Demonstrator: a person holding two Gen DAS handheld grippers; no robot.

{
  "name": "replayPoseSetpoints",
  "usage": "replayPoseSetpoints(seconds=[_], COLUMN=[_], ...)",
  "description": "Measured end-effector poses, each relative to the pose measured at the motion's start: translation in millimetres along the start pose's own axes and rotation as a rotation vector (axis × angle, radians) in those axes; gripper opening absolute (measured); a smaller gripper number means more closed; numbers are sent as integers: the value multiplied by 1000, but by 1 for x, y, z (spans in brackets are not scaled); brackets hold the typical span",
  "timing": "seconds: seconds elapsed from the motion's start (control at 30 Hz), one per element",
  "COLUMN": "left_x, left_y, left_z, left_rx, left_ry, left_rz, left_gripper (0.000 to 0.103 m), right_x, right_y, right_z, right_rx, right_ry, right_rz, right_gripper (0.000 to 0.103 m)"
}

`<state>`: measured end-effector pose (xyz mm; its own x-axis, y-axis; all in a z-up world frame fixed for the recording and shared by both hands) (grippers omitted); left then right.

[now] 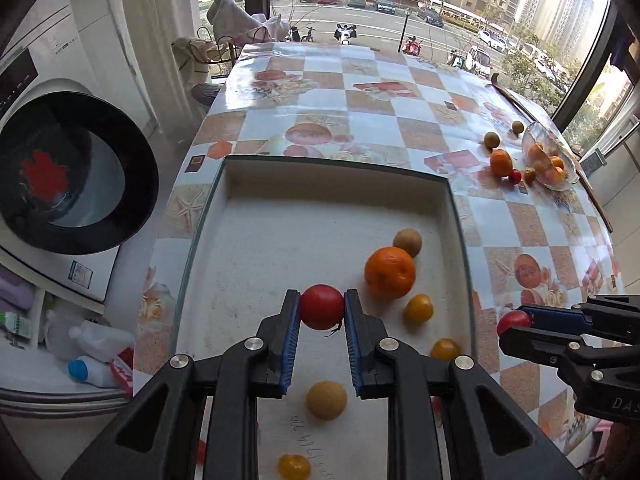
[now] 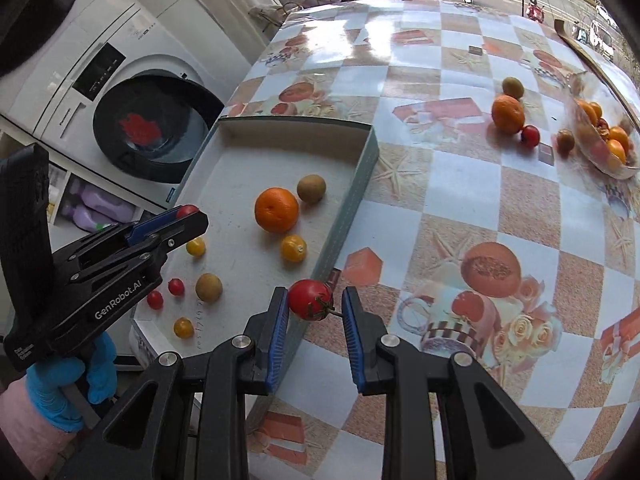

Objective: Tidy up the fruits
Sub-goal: 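Carry both red tomatoes over the white tray, then open both tools to drop the red tomatoes into the tray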

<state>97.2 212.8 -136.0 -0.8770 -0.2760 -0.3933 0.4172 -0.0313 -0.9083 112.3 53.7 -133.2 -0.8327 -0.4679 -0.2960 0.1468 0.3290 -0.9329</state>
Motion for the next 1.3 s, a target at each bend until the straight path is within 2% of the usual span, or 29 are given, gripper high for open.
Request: replayPoseSetpoints(seconds=[0.27, 0.57, 0.63, 0.7, 0.73, 0.83, 0.9, 1.1, 1.27, 1.3], left_x=[-12, -13, -14, -16, -17, -16, -15, -15, -15, -14], left_y=[39, 57, 58, 59, 58, 60, 60, 50, 30, 25], left_z=[-19, -20, -21, -24, -25, -26, -25, -23, -25, -26], left_rx=[-38, -46, -70, -86, -88, -90, -90, -107, -128, -130], left_ry=[8, 33, 41, 35, 29, 29, 30, 16, -19, -27], left_rz=[-47, -85, -79, -77, -70, -85, -98, -96, -97, -92], left_gripper=[23, 25, 35, 67, 68, 68, 68, 68, 68, 83], right_x=[-11, 3, 3, 3, 4, 6, 9, 10, 18, 23], right_y=[45, 78, 79, 81, 82, 81, 79, 57, 33, 29], right_z=[-37, -48, -50, -55, -56, -62, -65, -85, -84, -80], right_rx=[-20, 30, 54, 73, 77, 78, 72, 67, 72, 76], right_ry=[-46, -87, -117, -154, -169, -206, -215, -267, -233, -215], right_rz=[-77, -150, -140, -138, -138, -133, -126, -90, -119, -132], right_gripper=[30, 31, 31, 31, 32, 42, 56, 81, 87, 88])
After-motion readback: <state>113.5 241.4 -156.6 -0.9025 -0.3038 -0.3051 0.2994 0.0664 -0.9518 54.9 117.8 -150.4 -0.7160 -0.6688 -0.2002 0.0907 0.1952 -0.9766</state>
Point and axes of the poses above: each gripper's, at about its wrist camera, not at the fingertips, and y roughly the way its jaws point, z to its right, x to its underside, the point moved 5 cm from there along y, roughly the way its jaws point, and after that the axes turned 10 degrees about -y, right-handed, at the moved point
